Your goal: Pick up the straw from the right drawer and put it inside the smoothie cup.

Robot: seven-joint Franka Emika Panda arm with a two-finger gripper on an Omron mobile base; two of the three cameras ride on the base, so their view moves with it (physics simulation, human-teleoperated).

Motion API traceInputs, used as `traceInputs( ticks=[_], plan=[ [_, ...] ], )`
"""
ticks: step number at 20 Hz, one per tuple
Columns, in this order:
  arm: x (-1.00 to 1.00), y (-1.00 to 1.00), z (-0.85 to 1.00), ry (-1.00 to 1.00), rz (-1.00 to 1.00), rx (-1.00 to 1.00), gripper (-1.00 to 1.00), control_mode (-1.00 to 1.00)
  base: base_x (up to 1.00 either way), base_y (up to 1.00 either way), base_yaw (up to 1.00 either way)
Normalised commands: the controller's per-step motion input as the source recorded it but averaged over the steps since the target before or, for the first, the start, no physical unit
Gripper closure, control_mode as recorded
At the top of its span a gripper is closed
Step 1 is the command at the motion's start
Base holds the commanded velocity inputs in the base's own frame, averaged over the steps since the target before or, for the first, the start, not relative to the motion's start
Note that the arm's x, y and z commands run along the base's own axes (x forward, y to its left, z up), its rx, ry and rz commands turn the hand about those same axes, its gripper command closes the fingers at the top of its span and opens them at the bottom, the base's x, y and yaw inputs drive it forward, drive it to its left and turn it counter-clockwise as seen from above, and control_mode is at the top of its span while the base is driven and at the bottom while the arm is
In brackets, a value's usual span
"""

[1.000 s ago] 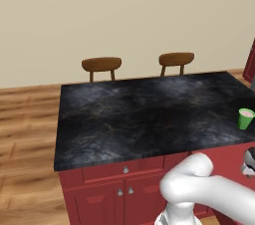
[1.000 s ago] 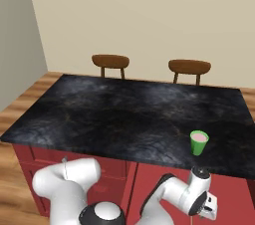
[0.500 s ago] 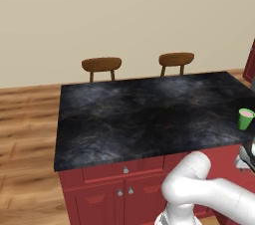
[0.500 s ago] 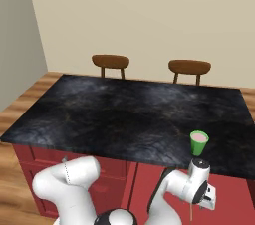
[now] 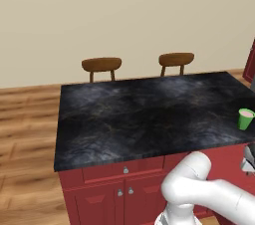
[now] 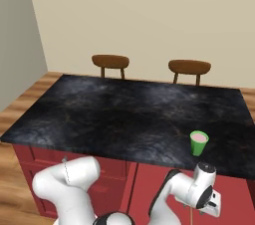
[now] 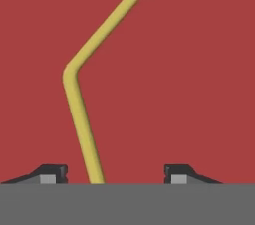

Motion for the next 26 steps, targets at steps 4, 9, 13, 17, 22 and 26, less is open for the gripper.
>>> traceInputs(
  ticks=[4,9,13,17,22,26],
  plan=[
    [-0.36,0.15,-0.33,0.0,0.0,0.0,1.0,-1.0,0.0,0.0,0.0],
    [-0.14,0.31,-0.17,-0.01,0.0,0.0,1.0,-1.0,0.0,0.0,0.0],
    [-0.2,0.24,0.02,-0.07,0.0,0.0,1.0,-1.0,0.0,0.0,0.0],
    [-0.58,-0.01,0.76,-0.19,0.0,0.0,1.0,-1.0,0.0,0.0,0.0],
    [-0.37,0.02,1.0,-0.25,0.0,0.0,1.0,-1.0,0.0,0.0,0.0],
    [-0.02,0.34,1.0,-0.26,0.0,0.0,1.0,-1.0,0.0,0.0,0.0]
  ],
)
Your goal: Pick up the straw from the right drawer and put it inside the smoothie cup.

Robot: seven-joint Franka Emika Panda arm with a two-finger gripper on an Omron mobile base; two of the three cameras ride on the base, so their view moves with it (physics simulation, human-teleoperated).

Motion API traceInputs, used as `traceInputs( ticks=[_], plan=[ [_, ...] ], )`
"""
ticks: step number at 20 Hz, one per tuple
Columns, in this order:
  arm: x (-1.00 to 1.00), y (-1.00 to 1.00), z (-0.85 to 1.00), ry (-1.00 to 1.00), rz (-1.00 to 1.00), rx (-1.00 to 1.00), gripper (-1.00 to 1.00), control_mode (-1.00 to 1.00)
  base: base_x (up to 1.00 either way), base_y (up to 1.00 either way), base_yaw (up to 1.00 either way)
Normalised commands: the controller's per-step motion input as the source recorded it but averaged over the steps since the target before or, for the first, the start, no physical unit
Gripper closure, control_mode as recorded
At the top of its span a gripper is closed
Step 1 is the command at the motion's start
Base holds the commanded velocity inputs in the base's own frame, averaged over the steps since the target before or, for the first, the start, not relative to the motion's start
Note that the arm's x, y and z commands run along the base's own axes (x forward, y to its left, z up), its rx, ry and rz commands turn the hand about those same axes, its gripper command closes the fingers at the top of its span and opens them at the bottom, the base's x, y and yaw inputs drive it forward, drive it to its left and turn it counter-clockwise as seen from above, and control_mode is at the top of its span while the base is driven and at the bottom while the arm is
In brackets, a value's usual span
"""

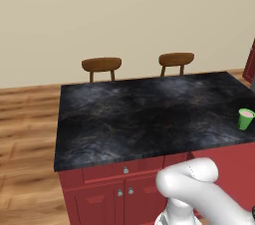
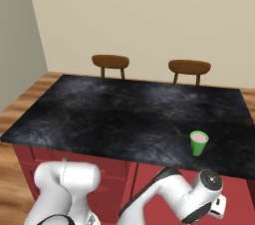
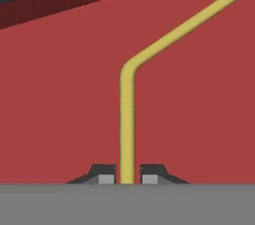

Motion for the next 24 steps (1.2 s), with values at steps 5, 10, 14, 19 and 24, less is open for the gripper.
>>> traceInputs(
  ticks=[5,10,14,19,24],
  plan=[
    [0.08,0.46,1.0,-0.26,0.0,0.01,1.0,-1.0,0.0,0.0,0.0],
    [0.0,0.27,1.0,-0.33,0.0,0.0,1.0,-1.0,0.0,0.0,0.0],
    [0.08,0.38,1.0,-0.26,0.0,0.0,1.0,-1.0,0.0,0.0,0.0],
    [0.23,0.3,1.0,-0.22,0.0,0.0,1.0,-1.0,0.0,0.0,0.0],
    [0.41,0.11,0.76,-0.15,0.0,0.0,1.0,-1.0,0.0,0.0,0.0]
  ],
)
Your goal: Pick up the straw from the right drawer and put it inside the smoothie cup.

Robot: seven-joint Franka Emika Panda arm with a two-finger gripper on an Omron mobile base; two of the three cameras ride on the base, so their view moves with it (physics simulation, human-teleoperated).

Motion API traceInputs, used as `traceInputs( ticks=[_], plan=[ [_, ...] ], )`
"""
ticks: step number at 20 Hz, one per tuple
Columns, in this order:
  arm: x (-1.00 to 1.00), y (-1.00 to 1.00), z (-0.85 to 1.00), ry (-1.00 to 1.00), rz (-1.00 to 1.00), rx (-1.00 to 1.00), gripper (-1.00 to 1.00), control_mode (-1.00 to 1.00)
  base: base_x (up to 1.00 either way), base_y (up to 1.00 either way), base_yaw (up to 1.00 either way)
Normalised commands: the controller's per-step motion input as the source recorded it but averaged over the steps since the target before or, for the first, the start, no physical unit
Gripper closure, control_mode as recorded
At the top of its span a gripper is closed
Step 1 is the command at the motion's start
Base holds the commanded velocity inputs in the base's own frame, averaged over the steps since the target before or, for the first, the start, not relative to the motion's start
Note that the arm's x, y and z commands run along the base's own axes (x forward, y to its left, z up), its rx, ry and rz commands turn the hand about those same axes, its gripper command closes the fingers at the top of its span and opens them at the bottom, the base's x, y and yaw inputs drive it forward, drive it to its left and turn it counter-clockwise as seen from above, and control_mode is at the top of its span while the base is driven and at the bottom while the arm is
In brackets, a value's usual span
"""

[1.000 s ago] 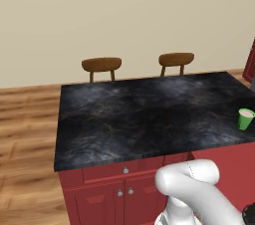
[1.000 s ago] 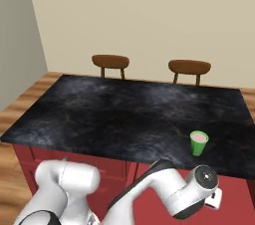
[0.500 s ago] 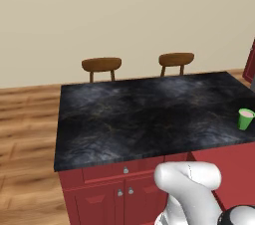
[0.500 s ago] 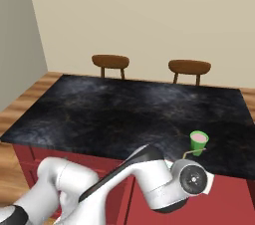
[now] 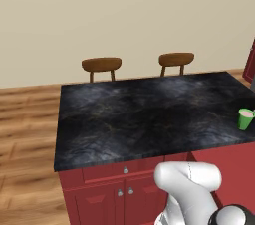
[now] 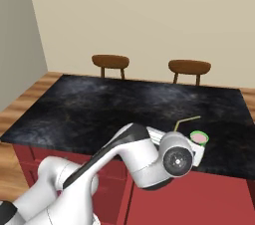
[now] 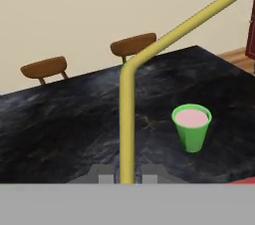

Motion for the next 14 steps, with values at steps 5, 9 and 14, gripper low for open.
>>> traceInputs(
  ticks=[5,9,14],
  plan=[
    [0.34,0.02,0.36,-0.08,0.0,0.0,1.0,-1.0,0.0,0.0,0.0],
    [0.29,0.0,0.17,-0.02,0.0,0.0,1.0,-1.0,0.0,0.0,0.0],
    [0.43,0.0,0.0,0.0,0.0,0.0,1.0,-1.0,0.0,0.0,0.0]
  ],
)
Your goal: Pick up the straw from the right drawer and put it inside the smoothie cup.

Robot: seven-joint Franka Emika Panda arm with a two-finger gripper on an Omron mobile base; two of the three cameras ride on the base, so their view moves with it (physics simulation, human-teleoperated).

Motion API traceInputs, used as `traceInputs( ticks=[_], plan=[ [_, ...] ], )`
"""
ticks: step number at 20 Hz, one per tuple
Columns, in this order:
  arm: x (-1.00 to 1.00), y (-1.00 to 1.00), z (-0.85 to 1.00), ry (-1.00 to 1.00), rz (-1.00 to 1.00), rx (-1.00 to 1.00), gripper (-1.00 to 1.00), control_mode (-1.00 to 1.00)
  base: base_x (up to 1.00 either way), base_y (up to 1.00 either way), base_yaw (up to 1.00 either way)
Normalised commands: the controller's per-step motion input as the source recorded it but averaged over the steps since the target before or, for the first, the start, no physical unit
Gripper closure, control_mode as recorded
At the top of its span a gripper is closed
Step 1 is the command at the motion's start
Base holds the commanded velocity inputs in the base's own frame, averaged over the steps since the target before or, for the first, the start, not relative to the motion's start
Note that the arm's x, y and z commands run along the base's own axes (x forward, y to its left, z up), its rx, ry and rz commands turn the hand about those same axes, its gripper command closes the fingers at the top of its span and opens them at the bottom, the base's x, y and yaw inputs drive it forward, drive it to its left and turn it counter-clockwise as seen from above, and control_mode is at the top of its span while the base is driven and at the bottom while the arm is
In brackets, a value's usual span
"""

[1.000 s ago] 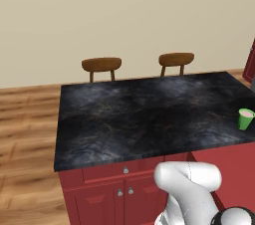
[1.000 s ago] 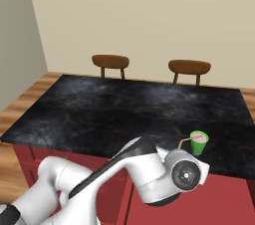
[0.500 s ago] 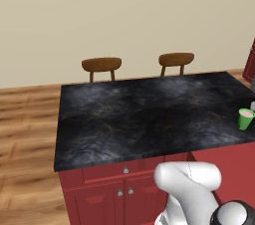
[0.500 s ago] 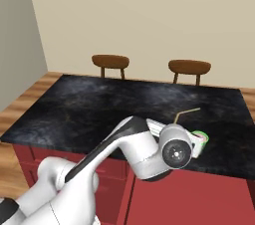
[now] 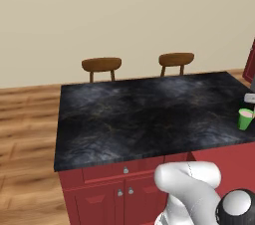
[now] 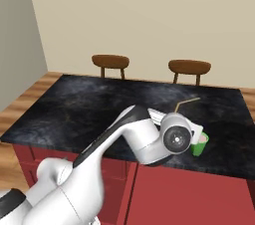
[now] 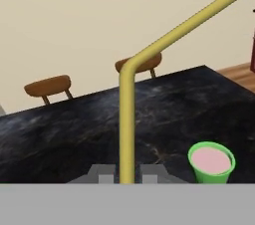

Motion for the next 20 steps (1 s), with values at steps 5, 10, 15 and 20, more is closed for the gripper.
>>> traceInputs(
  ticks=[5,10,15,20],
  plan=[
    [0.43,0.0,0.0,0.0,0.0,0.0,1.0,-1.0,0.0,0.0,0.0],
    [0.28,-0.04,0.0,0.0,0.0,0.0,1.0,-1.0,0.0,0.0,0.0],
    [0.2,-0.18,-0.06,0.0,0.0,0.01,1.0,-1.0,0.0,0.0,0.0],
    [0.07,-0.37,-0.08,0.0,0.01,0.03,1.0,-1.0,0.0,0.0,0.0]
  ],
)
